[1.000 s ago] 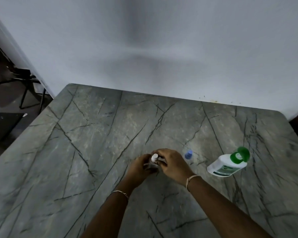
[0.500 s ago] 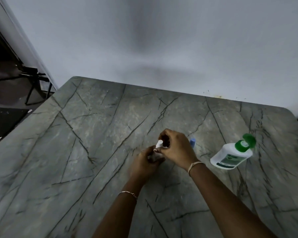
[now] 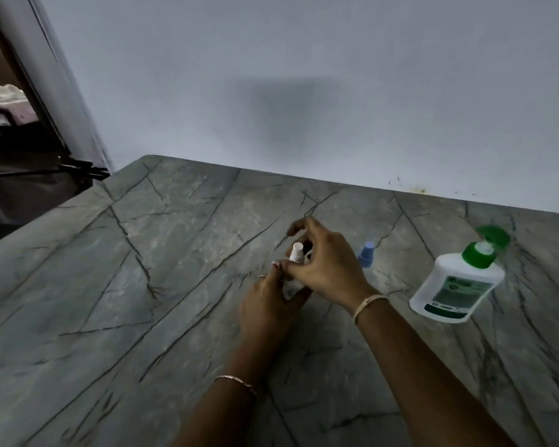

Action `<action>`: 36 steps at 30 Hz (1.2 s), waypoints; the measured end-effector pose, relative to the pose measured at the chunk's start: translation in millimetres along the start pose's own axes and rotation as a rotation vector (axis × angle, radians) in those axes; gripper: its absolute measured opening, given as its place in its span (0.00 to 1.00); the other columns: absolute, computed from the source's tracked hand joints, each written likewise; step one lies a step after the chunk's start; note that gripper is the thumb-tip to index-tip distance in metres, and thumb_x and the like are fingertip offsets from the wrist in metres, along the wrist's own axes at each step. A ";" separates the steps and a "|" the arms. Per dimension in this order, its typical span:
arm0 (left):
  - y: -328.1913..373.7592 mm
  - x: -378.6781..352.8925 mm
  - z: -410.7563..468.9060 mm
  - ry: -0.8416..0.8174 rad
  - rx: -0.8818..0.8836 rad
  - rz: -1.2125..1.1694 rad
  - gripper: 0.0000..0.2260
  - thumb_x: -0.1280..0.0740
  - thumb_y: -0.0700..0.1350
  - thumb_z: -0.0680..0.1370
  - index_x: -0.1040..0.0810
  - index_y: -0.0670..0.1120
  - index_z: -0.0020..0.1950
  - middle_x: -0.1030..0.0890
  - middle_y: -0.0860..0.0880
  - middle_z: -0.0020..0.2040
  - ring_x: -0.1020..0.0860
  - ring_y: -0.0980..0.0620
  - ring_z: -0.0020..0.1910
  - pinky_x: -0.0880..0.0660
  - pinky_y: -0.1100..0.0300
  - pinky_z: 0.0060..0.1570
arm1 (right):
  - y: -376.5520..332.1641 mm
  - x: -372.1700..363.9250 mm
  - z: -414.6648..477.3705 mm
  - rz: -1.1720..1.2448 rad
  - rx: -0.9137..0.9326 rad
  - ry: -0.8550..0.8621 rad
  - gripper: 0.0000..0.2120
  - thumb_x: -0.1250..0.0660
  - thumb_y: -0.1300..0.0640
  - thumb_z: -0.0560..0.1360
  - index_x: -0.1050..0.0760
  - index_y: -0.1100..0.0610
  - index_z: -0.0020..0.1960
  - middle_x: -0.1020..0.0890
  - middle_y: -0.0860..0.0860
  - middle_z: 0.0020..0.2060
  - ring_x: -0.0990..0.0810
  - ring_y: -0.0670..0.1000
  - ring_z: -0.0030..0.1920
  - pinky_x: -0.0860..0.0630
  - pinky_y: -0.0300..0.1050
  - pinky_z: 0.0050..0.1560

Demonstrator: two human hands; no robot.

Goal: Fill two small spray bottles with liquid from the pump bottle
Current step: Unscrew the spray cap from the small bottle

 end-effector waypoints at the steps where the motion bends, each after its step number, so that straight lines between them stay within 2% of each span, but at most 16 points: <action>1: 0.1 0.9 0.1 0.013 -0.008 -0.006 0.25 0.33 0.60 0.72 0.31 0.54 0.66 0.21 0.54 0.53 0.24 0.57 0.46 0.28 0.64 0.40 | -1.3 -2.7 1.4 -0.010 0.007 0.013 0.25 0.22 0.53 0.65 0.31 0.45 0.56 0.20 0.43 0.42 0.21 0.41 0.42 0.24 0.32 0.41; 3: 1.4 3.6 -0.9 0.042 -0.023 -0.007 0.24 0.33 0.62 0.72 0.30 0.54 0.65 0.21 0.54 0.50 0.26 0.58 0.43 0.34 0.67 0.34 | -4.3 -5.0 4.7 -0.021 0.036 0.011 0.25 0.22 0.58 0.65 0.30 0.46 0.56 0.19 0.44 0.42 0.20 0.42 0.43 0.21 0.37 0.45; 5: 2.8 4.4 -2.1 0.057 -0.037 -0.020 0.22 0.33 0.63 0.72 0.28 0.55 0.61 0.22 0.56 0.49 0.26 0.59 0.42 0.36 0.68 0.33 | -5.8 -2.2 6.8 -0.031 0.074 -0.018 0.23 0.22 0.58 0.64 0.29 0.48 0.55 0.18 0.45 0.44 0.19 0.44 0.44 0.20 0.41 0.47; 9: 2.0 2.3 3.9 0.036 -0.051 -0.052 0.22 0.32 0.63 0.71 0.27 0.55 0.61 0.22 0.57 0.54 0.24 0.60 0.47 0.27 0.64 0.43 | -5.3 13.9 9.6 -0.231 0.069 -0.019 0.18 0.21 0.53 0.63 0.23 0.54 0.49 0.18 0.48 0.42 0.20 0.46 0.42 0.26 0.38 0.42; 11: 2.6 2.6 6.1 0.025 -0.063 -0.042 0.22 0.32 0.63 0.71 0.27 0.54 0.60 0.21 0.57 0.53 0.23 0.59 0.48 0.24 0.60 0.46 | -10.4 16.5 10.4 -0.273 0.071 -0.065 0.17 0.20 0.54 0.62 0.21 0.55 0.48 0.17 0.49 0.41 0.19 0.48 0.42 0.25 0.40 0.42; 14: 4.4 4.8 7.4 0.052 -0.102 -0.035 0.21 0.31 0.62 0.71 0.25 0.52 0.57 0.20 0.56 0.50 0.23 0.60 0.43 0.24 0.62 0.42 | -19.6 11.8 10.3 -0.241 0.064 -0.214 0.15 0.24 0.63 0.64 0.20 0.56 0.50 0.17 0.50 0.43 0.18 0.49 0.44 0.20 0.44 0.43; 17: 4.8 6.9 10.7 0.068 -0.110 -0.044 0.21 0.30 0.63 0.70 0.25 0.52 0.56 0.21 0.58 0.47 0.24 0.61 0.41 0.29 0.67 0.36 | -24.9 6.3 12.2 -0.216 0.041 -0.283 0.14 0.27 0.64 0.65 0.20 0.56 0.50 0.19 0.50 0.44 0.20 0.50 0.44 0.24 0.42 0.38; 20: 4.4 8.7 11.6 0.073 -0.083 -0.018 0.21 0.32 0.65 0.69 0.26 0.53 0.54 0.24 0.59 0.42 0.27 0.62 0.38 0.33 0.66 0.32 | -26.5 4.6 10.9 -0.237 0.033 -0.164 0.10 0.25 0.59 0.66 0.18 0.56 0.46 0.18 0.51 0.43 0.20 0.50 0.44 0.24 0.43 0.42; 24: 12.6 11.0 11.1 0.103 -0.110 -0.019 0.24 0.33 0.70 0.66 0.26 0.54 0.51 0.24 0.59 0.39 0.27 0.64 0.36 0.34 0.66 0.30 | -23.5 1.8 2.6 -0.340 0.044 0.006 0.06 0.25 0.61 0.67 0.18 0.56 0.43 0.16 0.52 0.42 0.18 0.51 0.44 0.25 0.41 0.42; 27: 14.9 10.4 14.7 0.075 -0.116 -0.037 0.22 0.31 0.69 0.66 0.25 0.52 0.45 0.22 0.58 0.38 0.24 0.60 0.38 0.30 0.64 0.32 | -25.0 2.2 -0.6 -0.359 0.082 0.003 0.07 0.28 0.64 0.69 0.18 0.56 0.46 0.16 0.52 0.46 0.19 0.51 0.48 0.25 0.41 0.45; 31: 6.6 7.9 18.7 0.036 -0.103 -0.085 0.19 0.30 0.67 0.66 0.24 0.53 0.42 0.22 0.57 0.38 0.25 0.61 0.38 0.31 0.63 0.31 | -24.5 -2.0 -10.4 -0.204 0.207 -0.160 0.16 0.36 0.69 0.72 0.22 0.57 0.57 0.19 0.53 0.55 0.21 0.51 0.55 0.23 0.46 0.55; 33: 5.1 6.3 18.2 0.030 -0.106 -0.099 0.19 0.30 0.68 0.66 0.24 0.55 0.43 0.22 0.58 0.38 0.25 0.62 0.37 0.33 0.64 0.30 | -17.2 5.3 -10.4 -0.168 0.210 -0.082 0.14 0.32 0.63 0.72 0.23 0.56 0.57 0.19 0.52 0.53 0.21 0.51 0.53 0.23 0.46 0.52; 36: 5.3 4.9 19.2 0.042 -0.122 -0.086 0.19 0.31 0.68 0.66 0.25 0.56 0.44 0.22 0.58 0.38 0.24 0.62 0.37 0.34 0.65 0.29 | -6.5 17.4 -5.5 -0.251 0.149 0.088 0.15 0.24 0.46 0.68 0.21 0.55 0.48 0.19 0.48 0.41 0.20 0.47 0.42 0.26 0.40 0.41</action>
Point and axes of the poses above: each hand's wrist, its own z-axis towards the middle knuckle, its own x-axis out of the back of the hand, y = z × x, the point moved 7 cm from there along z, towards the middle knuckle
